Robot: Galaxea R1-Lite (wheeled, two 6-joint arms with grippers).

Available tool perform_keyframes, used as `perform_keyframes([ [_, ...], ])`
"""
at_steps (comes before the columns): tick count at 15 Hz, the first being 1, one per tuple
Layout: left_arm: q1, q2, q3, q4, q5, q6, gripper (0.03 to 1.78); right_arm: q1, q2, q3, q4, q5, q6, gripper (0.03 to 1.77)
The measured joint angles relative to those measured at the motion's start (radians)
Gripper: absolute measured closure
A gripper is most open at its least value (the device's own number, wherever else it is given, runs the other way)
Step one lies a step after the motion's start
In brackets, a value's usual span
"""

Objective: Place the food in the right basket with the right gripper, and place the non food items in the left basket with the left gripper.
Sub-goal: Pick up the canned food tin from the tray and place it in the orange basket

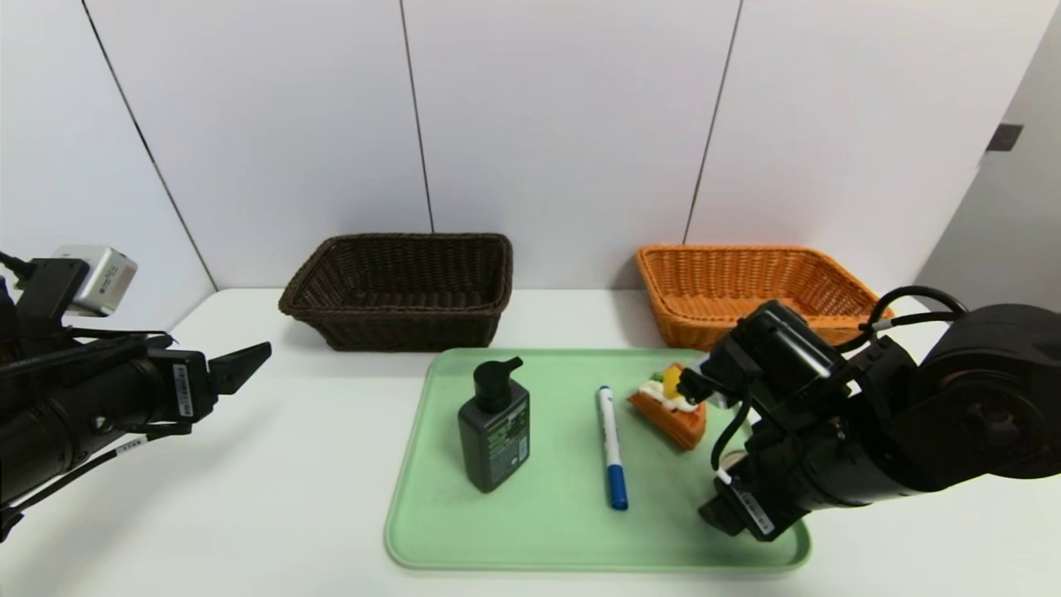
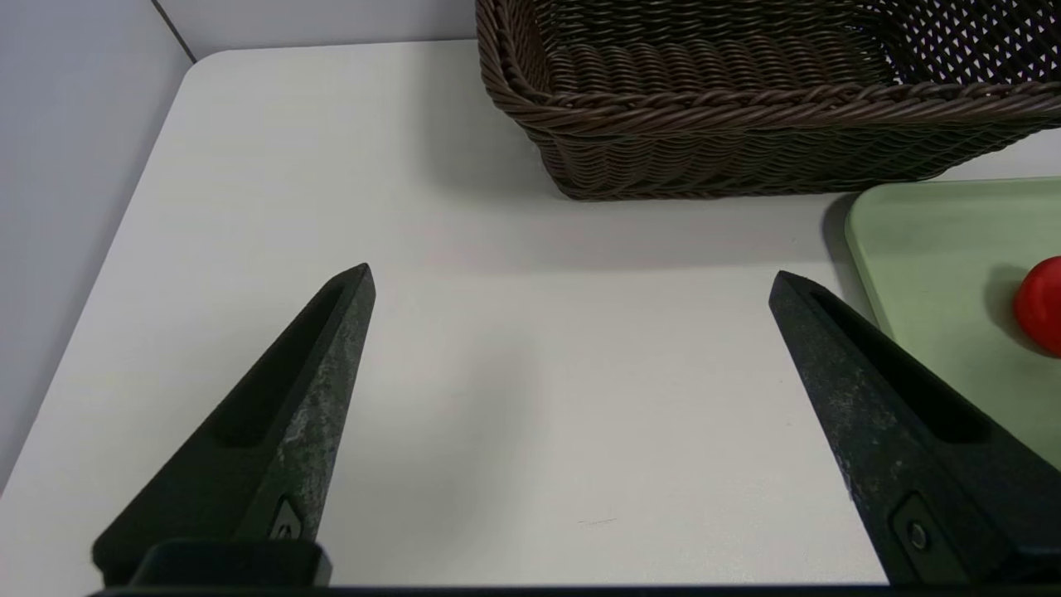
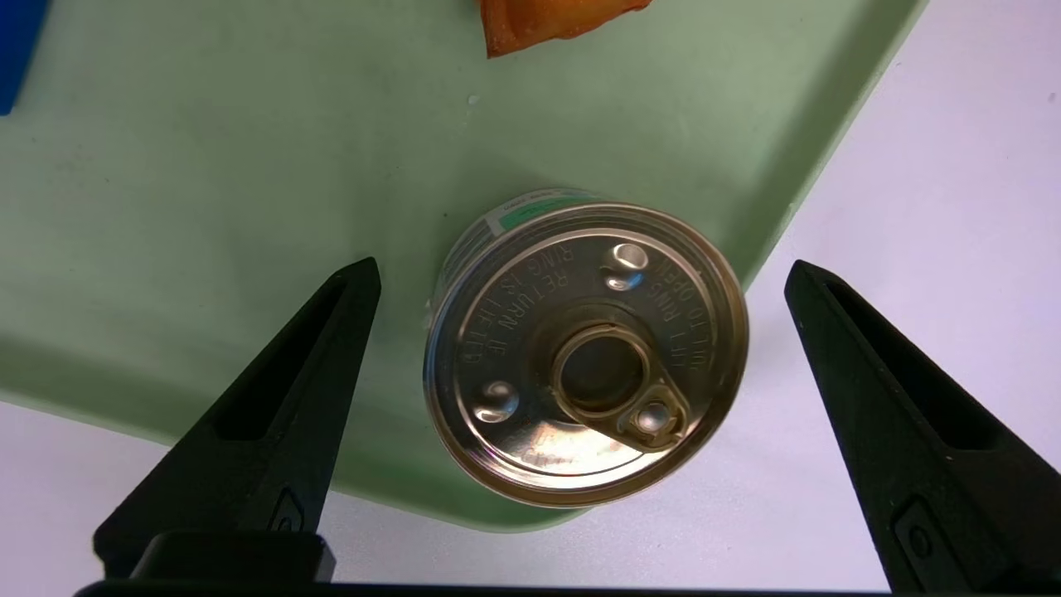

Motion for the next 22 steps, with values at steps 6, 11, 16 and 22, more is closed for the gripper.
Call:
perform_keyframes([
  [6,0.000,0.011,0.000,0.000,0.000,-0.001,0.12,0.007,0.001,0.029,-0.010,0.003,0.001,0.11],
  [11,0.000,0.012,-0.001,-0.002,0.000,0.000,0.12,0.008,0.013,0.041,-0.016,0.033,0.062,0.11],
  [16,0.001,0.012,0.000,-0.002,0.001,-0.002,0.12,0.010,0.024,0.037,-0.014,0.030,0.058,0.68],
  [22,0.001,0.012,0.002,-0.001,0.000,-0.007,0.12,0.011,0.016,0.033,-0.009,0.024,0.054,0.69],
])
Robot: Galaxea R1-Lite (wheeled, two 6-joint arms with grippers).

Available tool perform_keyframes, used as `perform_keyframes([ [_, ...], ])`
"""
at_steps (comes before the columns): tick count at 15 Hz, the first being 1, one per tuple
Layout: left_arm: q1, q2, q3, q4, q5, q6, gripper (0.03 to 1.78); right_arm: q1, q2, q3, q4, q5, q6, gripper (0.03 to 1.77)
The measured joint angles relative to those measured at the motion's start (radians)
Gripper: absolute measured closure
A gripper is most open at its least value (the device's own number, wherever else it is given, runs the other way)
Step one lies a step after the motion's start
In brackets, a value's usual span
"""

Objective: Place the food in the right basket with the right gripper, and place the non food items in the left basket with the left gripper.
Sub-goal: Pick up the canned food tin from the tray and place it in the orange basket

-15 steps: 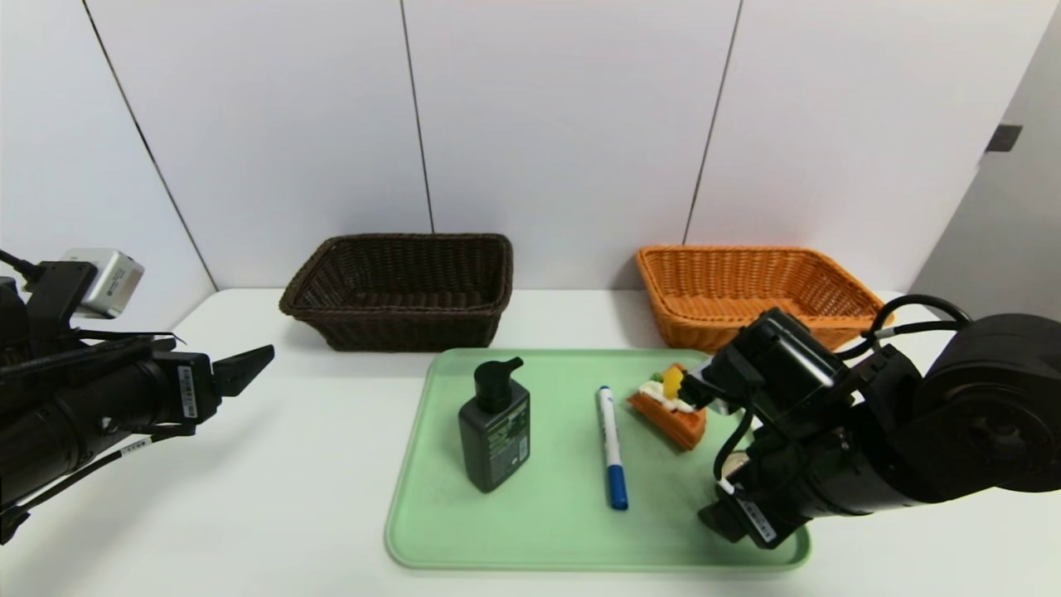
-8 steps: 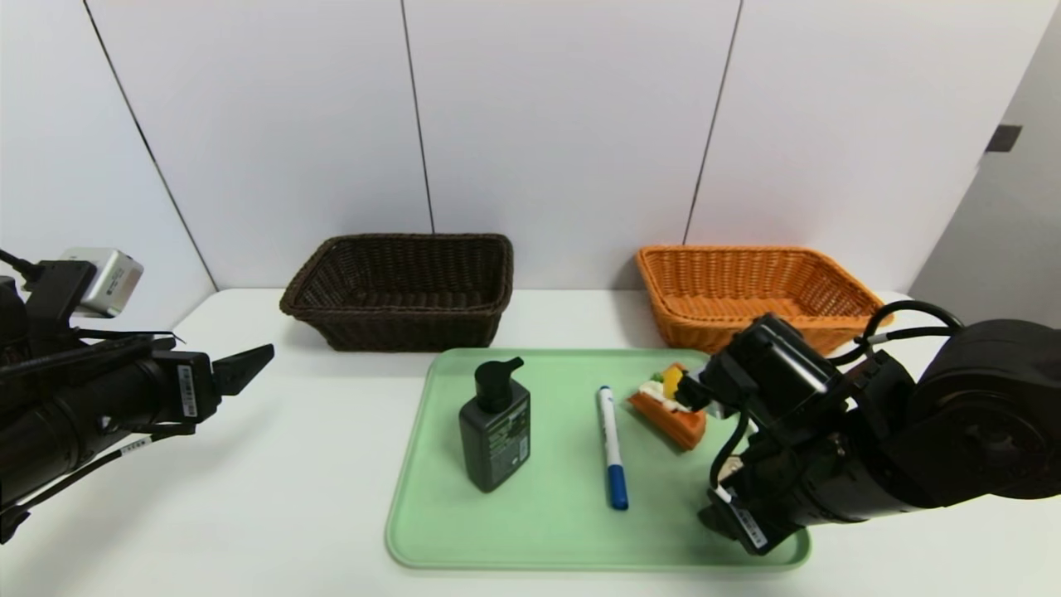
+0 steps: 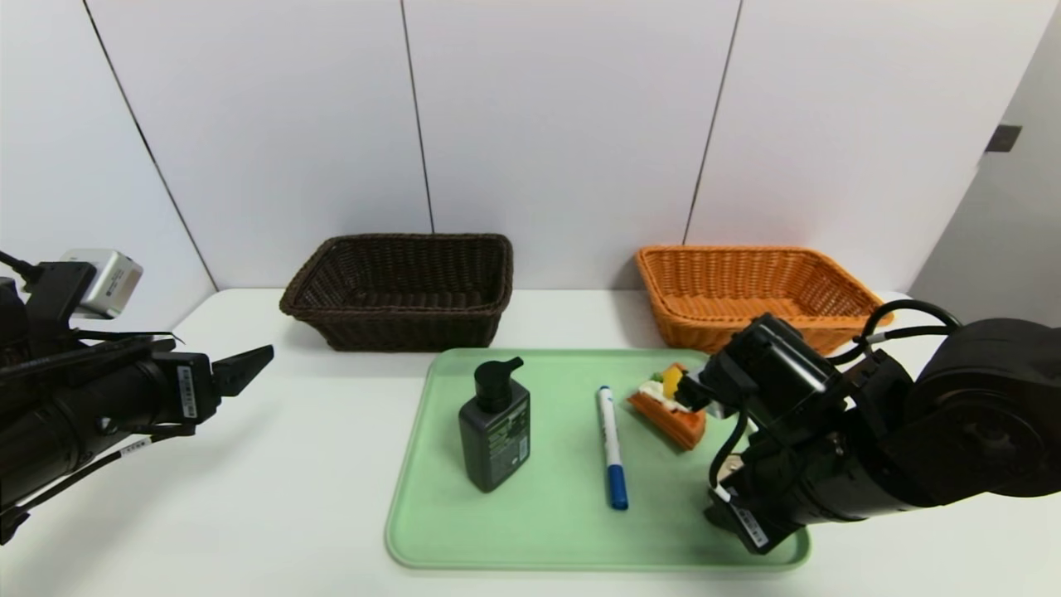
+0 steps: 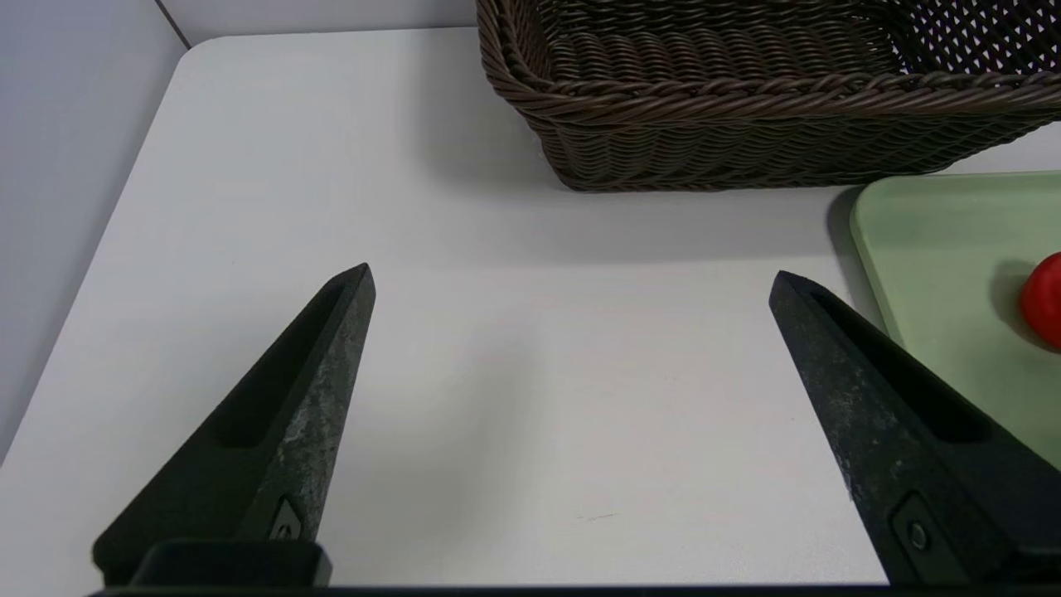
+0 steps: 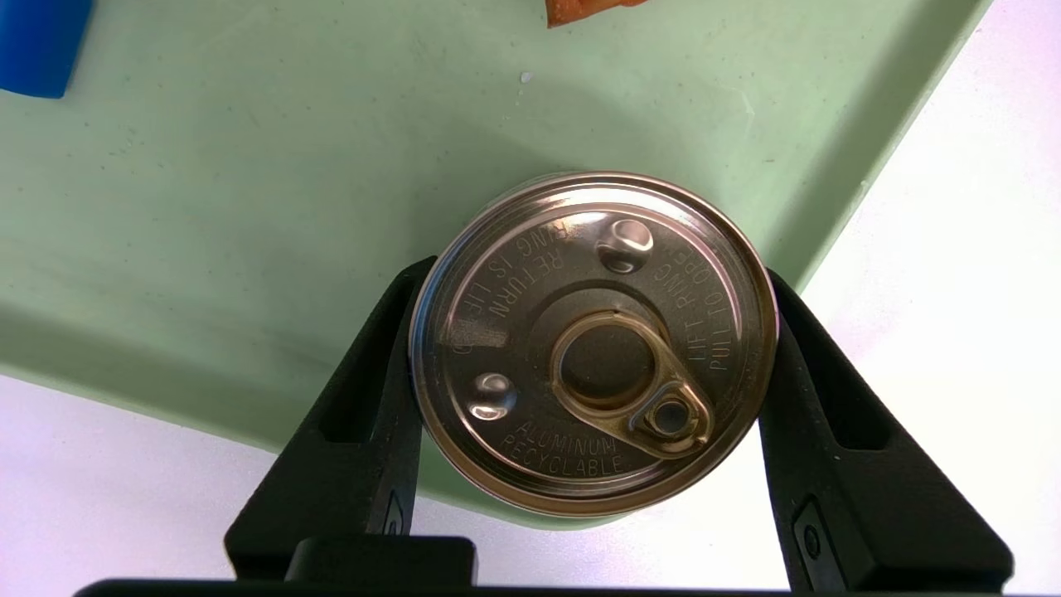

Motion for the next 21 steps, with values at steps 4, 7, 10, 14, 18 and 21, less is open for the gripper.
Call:
perform_keyframes([
  [4,0.000,-0.004,0.003,0.000,0.000,-0.003,0.12,-0.001,-0.047,-0.044,0.000,-0.007,-0.001,0.70],
  [7,0.000,-0.008,0.006,0.000,0.000,-0.002,0.12,-0.020,-0.093,-0.072,-0.064,-0.007,-0.005,0.70],
  [10,0.000,-0.011,0.006,0.000,0.001,0.000,0.12,-0.044,-0.132,-0.105,-0.083,-0.006,-0.006,0.70],
  [14,0.000,-0.017,0.006,0.000,0.001,0.000,0.12,-0.143,-0.140,-0.219,-0.166,-0.003,-0.042,0.70],
  [18,0.000,-0.019,0.008,0.000,0.001,-0.002,0.12,-0.303,-0.061,-0.335,-0.312,0.010,-0.140,0.70],
  [21,0.001,-0.020,0.008,0.000,0.003,-0.002,0.12,-0.415,0.044,-0.473,-0.316,0.023,-0.197,0.70],
])
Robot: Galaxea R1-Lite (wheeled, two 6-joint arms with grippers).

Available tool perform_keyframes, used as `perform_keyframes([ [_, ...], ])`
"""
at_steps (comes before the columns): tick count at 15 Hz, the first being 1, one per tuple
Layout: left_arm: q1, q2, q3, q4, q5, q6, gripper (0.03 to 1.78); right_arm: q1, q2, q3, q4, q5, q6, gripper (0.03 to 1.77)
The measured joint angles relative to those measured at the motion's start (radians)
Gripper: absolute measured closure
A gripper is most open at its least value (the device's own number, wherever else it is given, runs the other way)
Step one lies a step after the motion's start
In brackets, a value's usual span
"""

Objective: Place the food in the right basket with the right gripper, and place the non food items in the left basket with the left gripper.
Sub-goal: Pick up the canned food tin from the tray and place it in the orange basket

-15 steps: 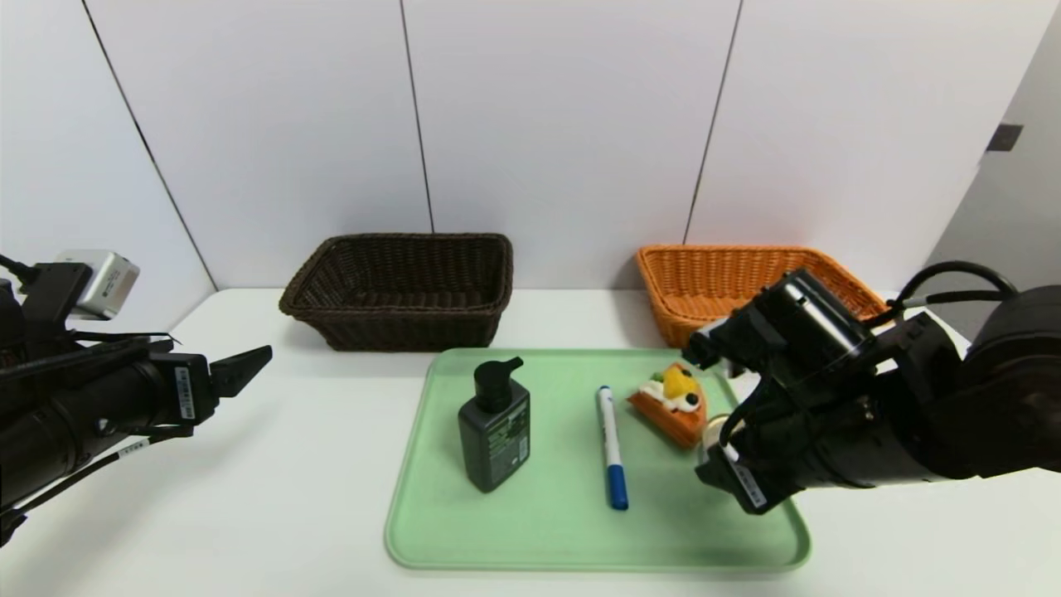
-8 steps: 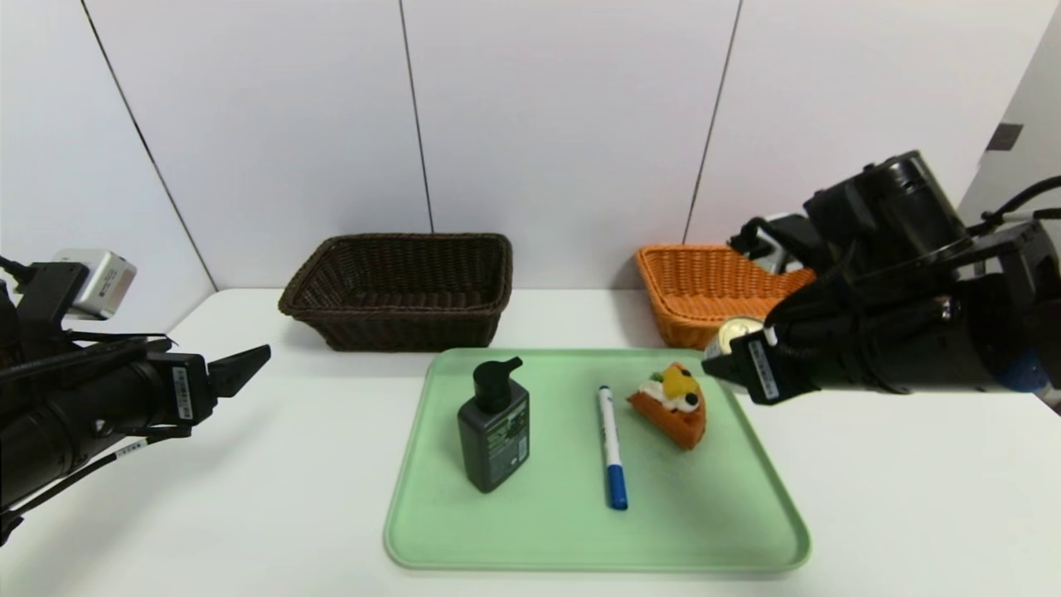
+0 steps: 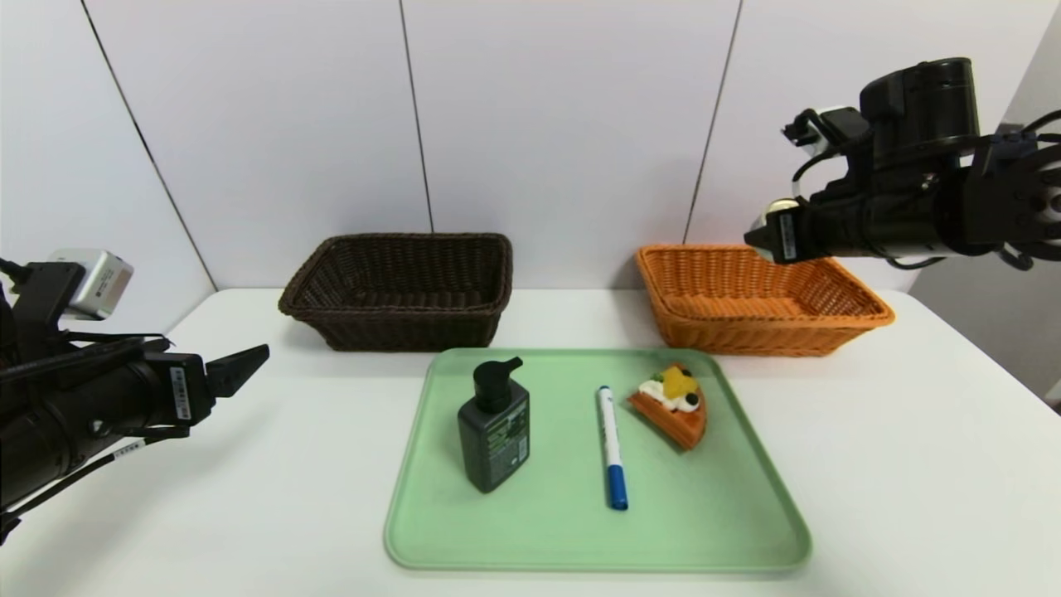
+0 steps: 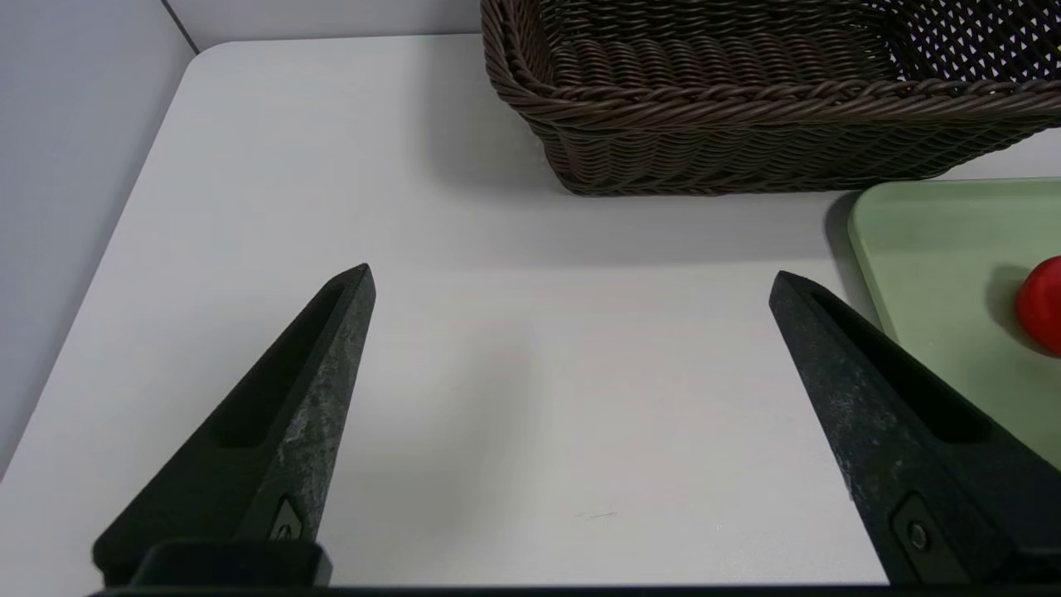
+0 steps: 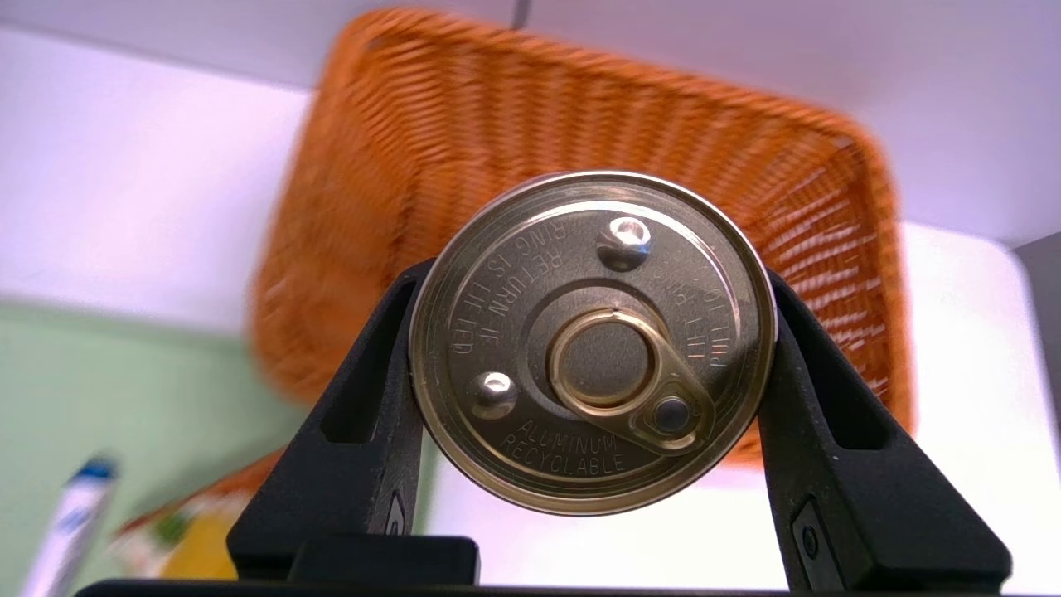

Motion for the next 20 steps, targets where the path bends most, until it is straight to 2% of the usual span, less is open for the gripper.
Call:
perform_keyframes([
  [3,0.001,0.000,-0.001,0.000,0.000,0.000,0.12,-0.073,0.128,-0.170,0.053,0.011,-0.047,0.70],
  [8,0.002,0.004,-0.003,0.000,0.001,-0.023,0.12,-0.124,0.308,-0.434,0.269,0.026,-0.044,0.70],
  [12,0.002,0.007,-0.003,0.000,0.001,-0.024,0.12,-0.158,0.369,-0.464,0.330,0.030,-0.042,0.70],
  [20,0.003,0.013,0.000,0.000,0.001,-0.022,0.12,-0.201,0.425,-0.467,0.332,0.036,-0.034,0.70],
])
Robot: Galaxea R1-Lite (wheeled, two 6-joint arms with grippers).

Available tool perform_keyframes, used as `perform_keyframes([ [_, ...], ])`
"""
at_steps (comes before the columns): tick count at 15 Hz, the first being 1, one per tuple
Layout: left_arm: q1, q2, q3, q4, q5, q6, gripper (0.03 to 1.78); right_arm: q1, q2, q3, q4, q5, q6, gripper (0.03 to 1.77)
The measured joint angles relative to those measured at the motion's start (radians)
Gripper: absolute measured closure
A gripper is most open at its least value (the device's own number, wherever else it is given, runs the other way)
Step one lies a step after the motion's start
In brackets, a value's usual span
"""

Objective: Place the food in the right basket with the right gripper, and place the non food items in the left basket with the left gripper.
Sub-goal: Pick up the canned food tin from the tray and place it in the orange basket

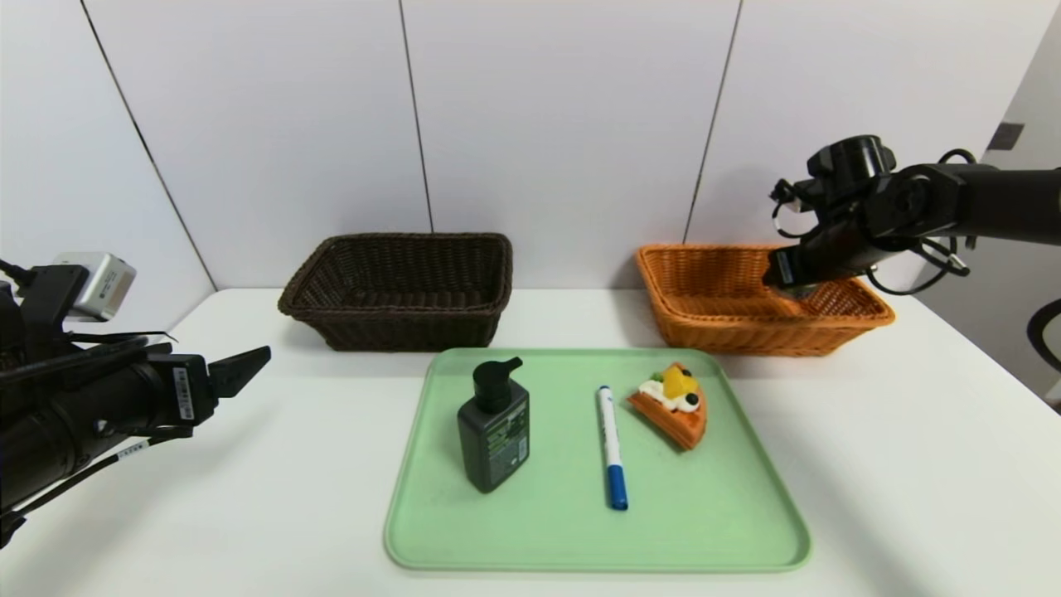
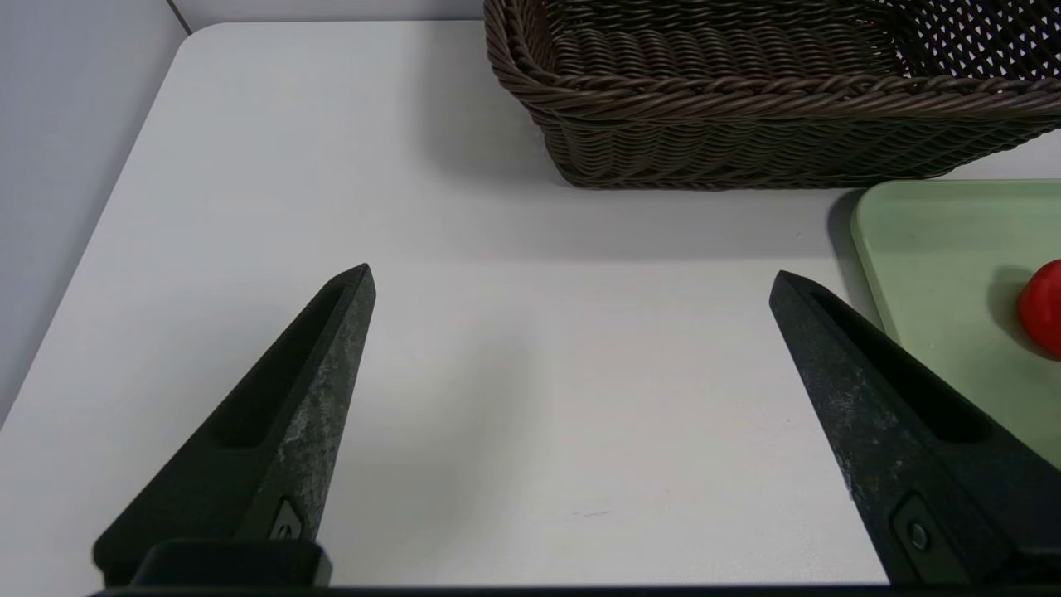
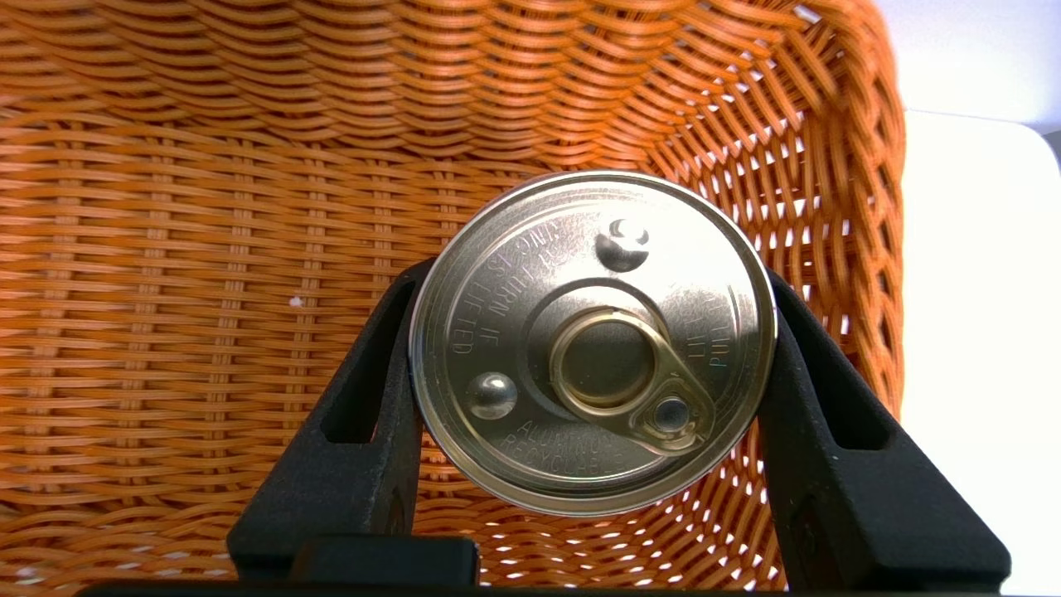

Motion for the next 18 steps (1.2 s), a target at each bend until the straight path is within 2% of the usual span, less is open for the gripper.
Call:
perform_keyframes([
  [14,0.000,0.010,0.000,0.000,0.000,-0.004,0.12,-0.004,0.025,0.006,0.030,-0.010,0.003,0.70],
  [18,0.000,0.010,-0.002,0.000,0.000,-0.003,0.12,-0.003,0.026,0.004,0.032,-0.009,0.015,0.47],
])
